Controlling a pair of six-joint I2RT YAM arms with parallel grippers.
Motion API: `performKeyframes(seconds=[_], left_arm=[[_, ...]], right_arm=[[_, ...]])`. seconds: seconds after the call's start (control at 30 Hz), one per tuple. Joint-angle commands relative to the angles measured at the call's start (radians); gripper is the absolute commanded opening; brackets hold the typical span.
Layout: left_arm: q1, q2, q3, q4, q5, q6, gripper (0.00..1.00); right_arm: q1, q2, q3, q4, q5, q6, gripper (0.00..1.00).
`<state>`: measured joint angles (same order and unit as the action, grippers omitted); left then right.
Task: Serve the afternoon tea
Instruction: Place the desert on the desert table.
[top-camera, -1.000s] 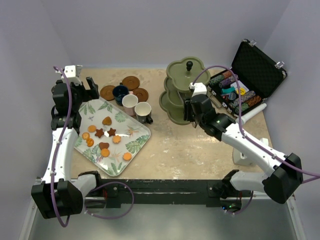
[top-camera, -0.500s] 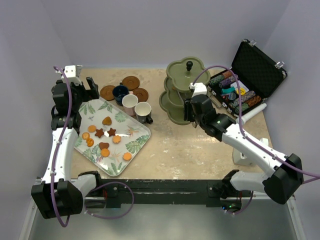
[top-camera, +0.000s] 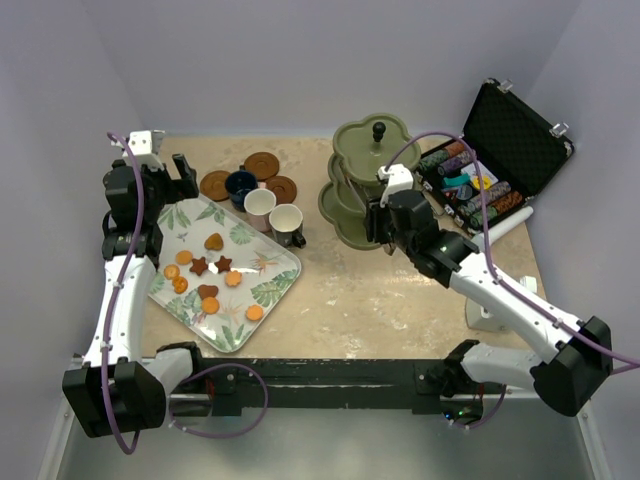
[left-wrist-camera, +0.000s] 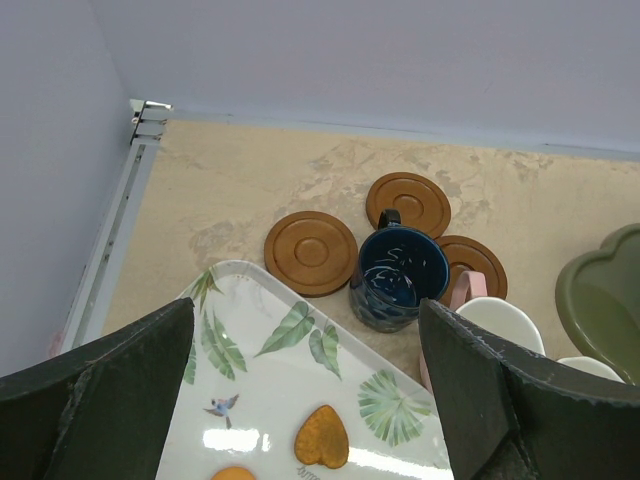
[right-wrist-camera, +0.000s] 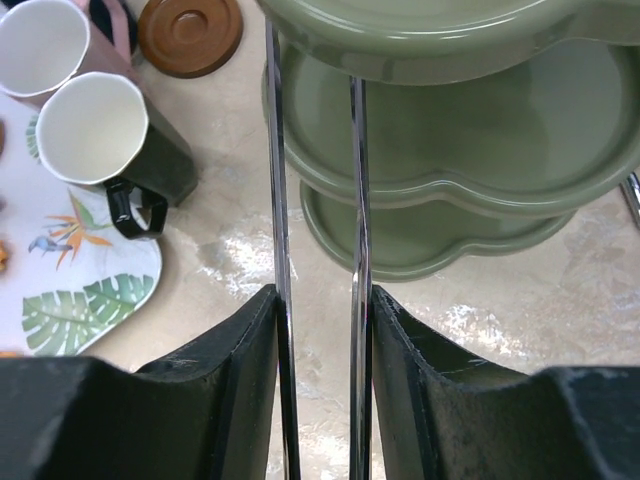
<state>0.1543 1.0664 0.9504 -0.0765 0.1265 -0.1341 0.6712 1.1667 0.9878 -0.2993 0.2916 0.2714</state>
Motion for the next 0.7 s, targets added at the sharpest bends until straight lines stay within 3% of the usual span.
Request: performKeyframes(seconds=[0.0, 0.27, 0.67], left_arm=[[-0.009, -0.006, -0.01, 0.032, 0.004, 0.021, 0.98], [-0.009, -0.003, -0.01, 0.034, 0.013, 0.019, 0.98], [-0.013, 0.001, -0.012, 0.034, 0.002, 0.018, 0.99]], right_arm=[[0.005, -0.01, -0.003, 0.092, -0.081, -0.026, 0.4], [0.07, 0.027, 0.021, 0.092, -0.111, -0.049, 0.4], [0.379, 0.148, 0.14, 0.103, 0.001, -0.009, 0.4]])
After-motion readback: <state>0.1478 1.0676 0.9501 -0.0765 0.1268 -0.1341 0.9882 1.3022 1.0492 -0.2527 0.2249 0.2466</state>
